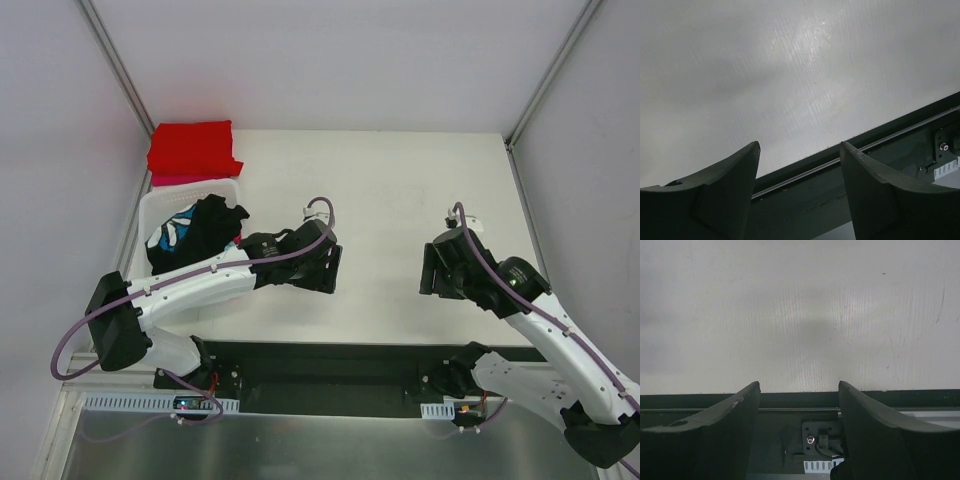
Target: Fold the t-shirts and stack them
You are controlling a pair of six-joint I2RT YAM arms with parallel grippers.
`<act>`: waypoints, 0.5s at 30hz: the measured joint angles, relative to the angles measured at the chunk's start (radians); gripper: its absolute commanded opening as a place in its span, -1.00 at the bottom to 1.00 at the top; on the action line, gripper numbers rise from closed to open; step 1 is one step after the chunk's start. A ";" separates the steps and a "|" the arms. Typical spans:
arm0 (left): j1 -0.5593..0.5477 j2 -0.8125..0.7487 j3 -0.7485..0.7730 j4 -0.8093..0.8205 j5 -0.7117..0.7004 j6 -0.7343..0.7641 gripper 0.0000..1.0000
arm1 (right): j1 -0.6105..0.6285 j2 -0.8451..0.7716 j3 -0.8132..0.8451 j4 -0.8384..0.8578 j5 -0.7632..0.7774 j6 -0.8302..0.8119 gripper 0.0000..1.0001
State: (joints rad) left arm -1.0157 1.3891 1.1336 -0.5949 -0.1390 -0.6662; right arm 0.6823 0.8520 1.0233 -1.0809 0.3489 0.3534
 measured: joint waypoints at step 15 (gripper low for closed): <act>0.000 0.000 -0.004 0.001 0.000 -0.002 0.29 | 0.000 -0.004 -0.001 0.000 0.000 0.005 0.35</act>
State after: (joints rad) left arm -1.0157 1.3891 1.1297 -0.5941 -0.1390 -0.6678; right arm 0.6823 0.8482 1.0222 -1.0813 0.3485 0.3588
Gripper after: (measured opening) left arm 0.648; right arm 0.675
